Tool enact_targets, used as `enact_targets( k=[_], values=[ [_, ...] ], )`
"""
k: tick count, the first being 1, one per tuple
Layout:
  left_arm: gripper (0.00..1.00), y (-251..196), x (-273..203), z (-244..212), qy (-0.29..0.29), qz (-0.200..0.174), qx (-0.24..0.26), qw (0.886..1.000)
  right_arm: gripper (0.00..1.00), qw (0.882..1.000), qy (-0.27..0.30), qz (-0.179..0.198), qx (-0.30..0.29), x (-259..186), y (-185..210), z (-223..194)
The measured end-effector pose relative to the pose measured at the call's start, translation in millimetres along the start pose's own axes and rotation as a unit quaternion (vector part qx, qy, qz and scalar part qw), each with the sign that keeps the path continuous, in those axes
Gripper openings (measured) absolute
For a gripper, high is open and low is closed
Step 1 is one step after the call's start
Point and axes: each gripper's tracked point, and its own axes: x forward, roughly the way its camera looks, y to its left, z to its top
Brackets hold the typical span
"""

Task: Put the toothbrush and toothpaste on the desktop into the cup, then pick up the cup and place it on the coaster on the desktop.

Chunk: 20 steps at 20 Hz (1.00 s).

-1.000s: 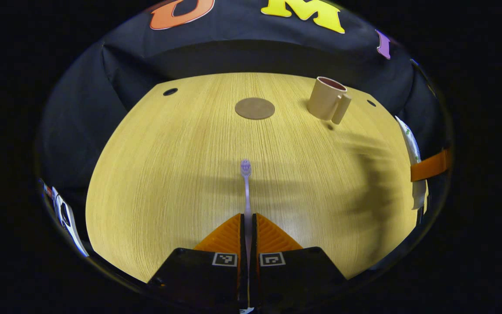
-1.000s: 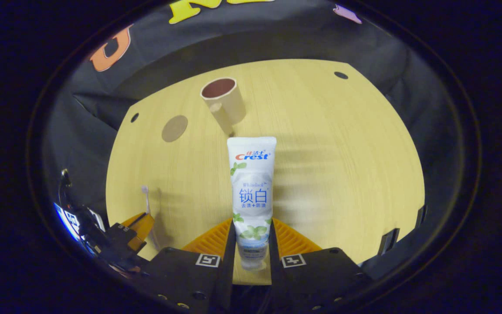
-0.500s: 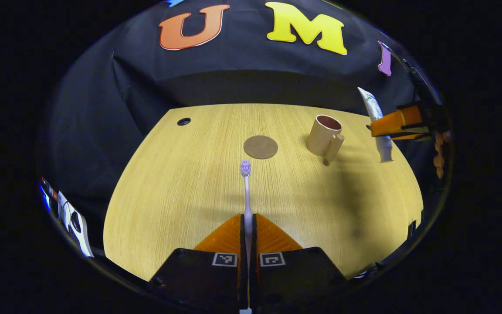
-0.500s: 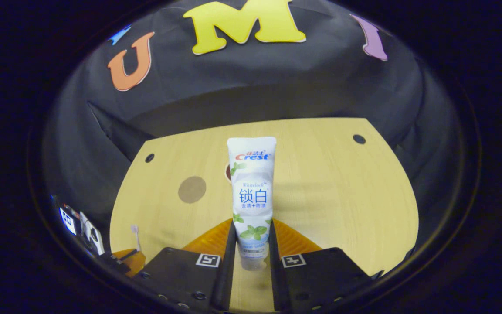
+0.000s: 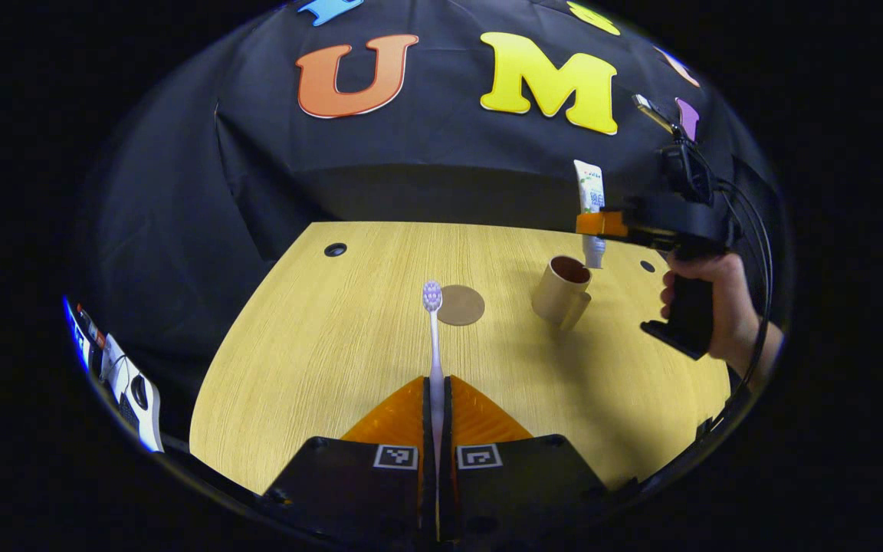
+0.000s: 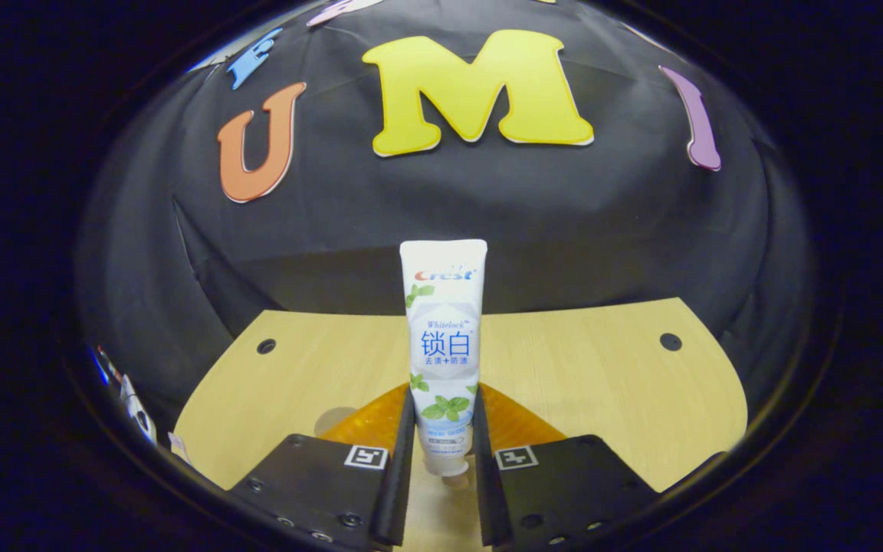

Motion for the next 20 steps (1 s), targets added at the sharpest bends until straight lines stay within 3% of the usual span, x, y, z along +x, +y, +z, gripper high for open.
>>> enact_targets(
  k=[5,16,18,20],
  values=[
    [0.05,-4,-5,7,0.001,0.009,-0.002,1.0,0.35,0.999,-0.034,-0.01,-0.007,42,-12,-6],
    [0.05,9,7,9,0.01,0.037,0.0,0.999,0.35,0.998,-0.052,-0.015,-0.026,71,-15,-35],
    [0.05,10,7,8,0.011,0.037,-0.001,0.999,0.39,0.998,-0.053,-0.022,-0.035,70,-18,-39],
    [0.05,10,6,7,0.011,0.037,0.0,0.999,0.57,0.997,-0.06,-0.027,-0.043,70,-20,-36]
  ],
)
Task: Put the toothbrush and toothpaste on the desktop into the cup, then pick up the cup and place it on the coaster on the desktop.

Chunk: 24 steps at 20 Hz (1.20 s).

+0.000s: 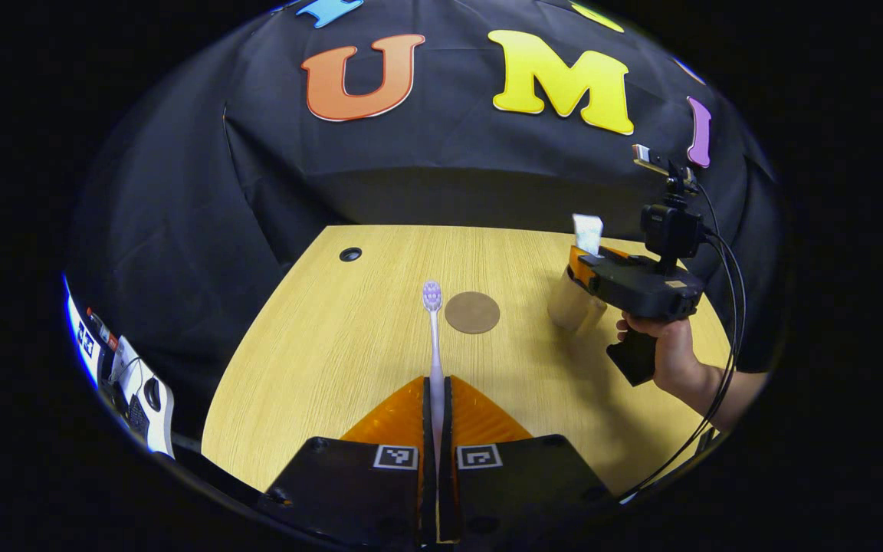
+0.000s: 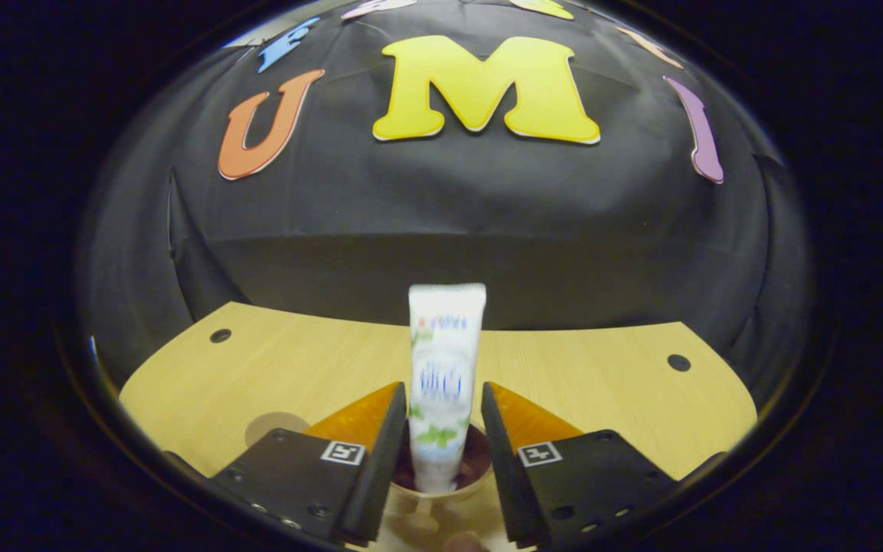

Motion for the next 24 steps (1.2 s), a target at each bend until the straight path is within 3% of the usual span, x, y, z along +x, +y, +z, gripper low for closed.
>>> enact_targets(
  k=[1,3,7,15,18,24],
  values=[
    [0.05,-2,-2,2,-0.001,-0.001,0.0,1.0,0.65,1.0,0.004,0.003,0.004,-1,0,-1],
    [0.05,-4,-3,4,-0.008,-0.003,0.0,1.0,0.66,1.0,0.011,0.004,0.013,-5,-2,-4],
    [0.05,-19,-3,22,-0.041,-0.019,0.004,0.999,0.79,0.999,-0.007,0.009,0.044,-24,-8,20],
    [0.05,-80,24,95,-0.143,-0.078,0.006,0.987,0.8,0.999,-0.031,0.028,0.034,-99,-36,46],
    [0.05,-107,43,116,-0.174,-0.098,0.011,0.98,0.85,0.999,-0.035,0.016,0.023,-120,-62,46],
    [0.05,-165,80,150,-0.24,-0.132,0.028,0.961,0.86,1.0,-0.017,-0.016,0.019,-139,-121,28]
  ],
)
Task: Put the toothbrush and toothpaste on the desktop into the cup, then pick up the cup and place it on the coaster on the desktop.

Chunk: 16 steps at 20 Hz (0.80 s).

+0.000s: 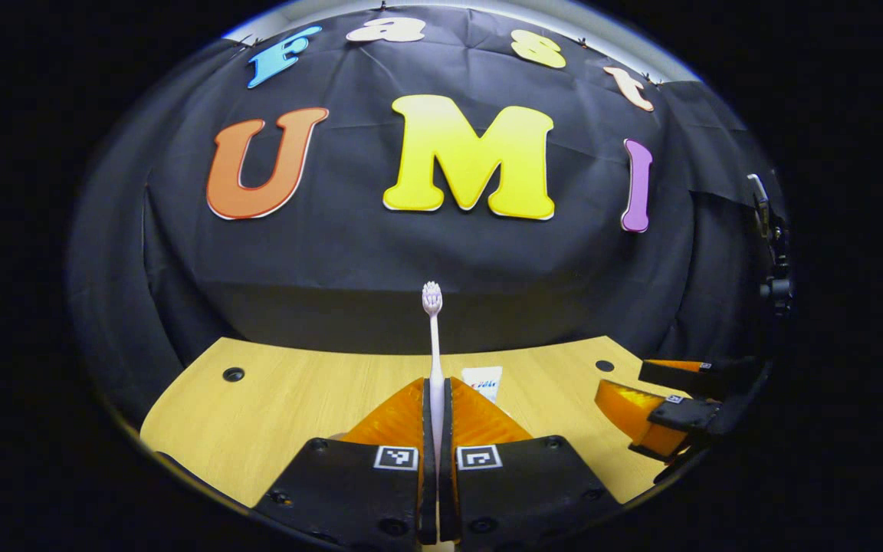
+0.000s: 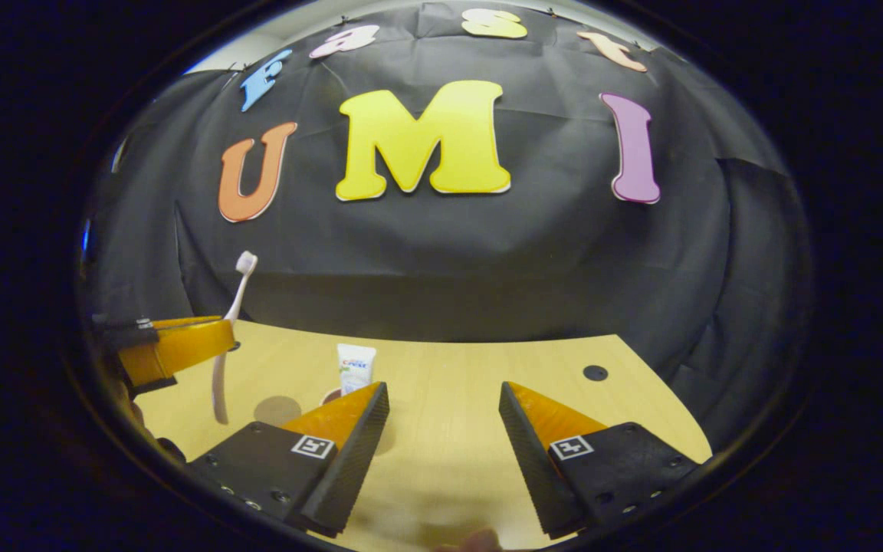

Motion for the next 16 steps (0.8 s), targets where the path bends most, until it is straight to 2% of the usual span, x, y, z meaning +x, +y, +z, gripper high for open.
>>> enact_targets(
  k=[6,9,16],
  values=[
    [0.05,-25,50,-2,-0.04,-0.006,0.005,0.999,0.89,0.999,0.033,-0.021,0.007,-4,-51,-25],
    [0.05,-33,69,-3,-0.058,-0.005,0.006,0.998,0.89,0.999,0.039,-0.01,0.002,-4,-57,-34],
    [0.05,-37,93,-22,-0.07,0.009,-0.004,0.997,0.9,0.998,0.064,-0.014,0.0,0,-70,-53]
  ],
)
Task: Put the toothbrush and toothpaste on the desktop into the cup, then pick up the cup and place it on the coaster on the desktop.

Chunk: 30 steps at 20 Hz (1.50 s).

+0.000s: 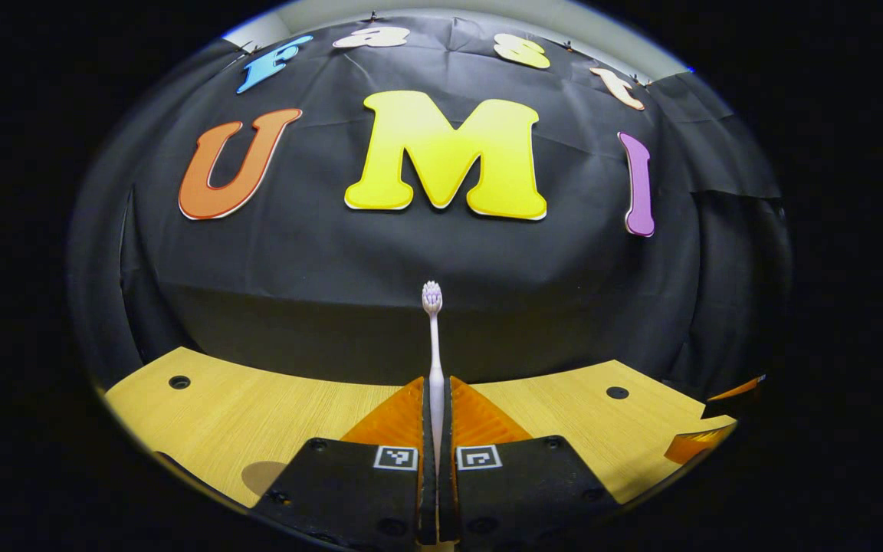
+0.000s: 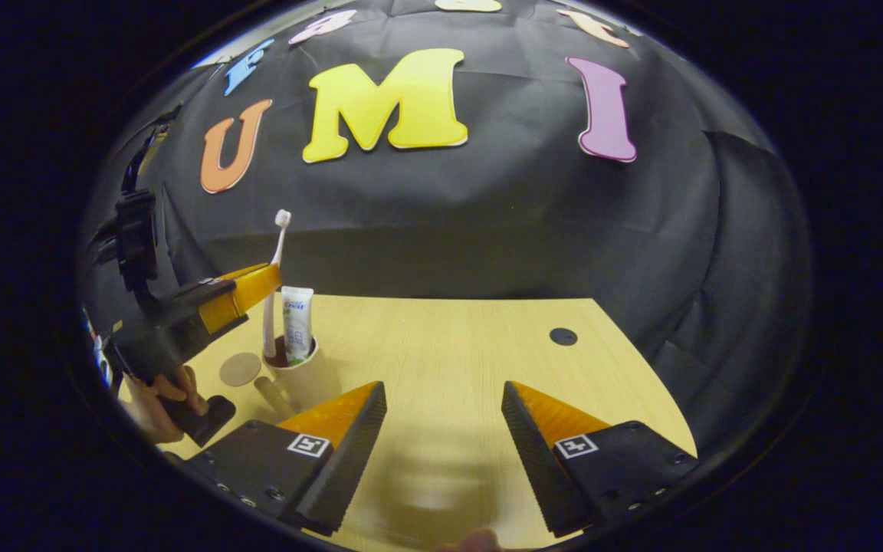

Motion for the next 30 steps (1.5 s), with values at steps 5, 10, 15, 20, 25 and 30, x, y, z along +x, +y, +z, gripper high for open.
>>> enact_targets(
  k=[5,10,15,20,25,30],
  values=[
    [0.04,0,5,-5,-0.015,0.005,0.002,1.0,0.9,1.0,0.012,-0.002,-0.002,-2,-6,-9],
    [0.07,1,8,-26,-0.004,0.012,0.01,1.0,0.9,1.0,0.015,0.005,-0.011,-3,-2,-11],
    [0.14,0,5,-39,0.009,0.016,0.001,1.0,0.9,1.0,0.019,0.0,-0.013,-5,-6,-15],
    [0.37,3,-9,-44,0.026,0.02,0.006,0.999,0.9,1.0,0.025,0.001,-0.011,-4,4,-20],
    [0.73,32,-43,-24,0.022,0.05,-0.014,0.998,0.92,1.0,0.017,-0.001,-0.018,-9,25,-5],
    [0.95,75,-88,14,0.012,0.082,-0.008,0.997,0.95,0.999,0.021,0.011,-0.033,-14,65,7]
  ],
)
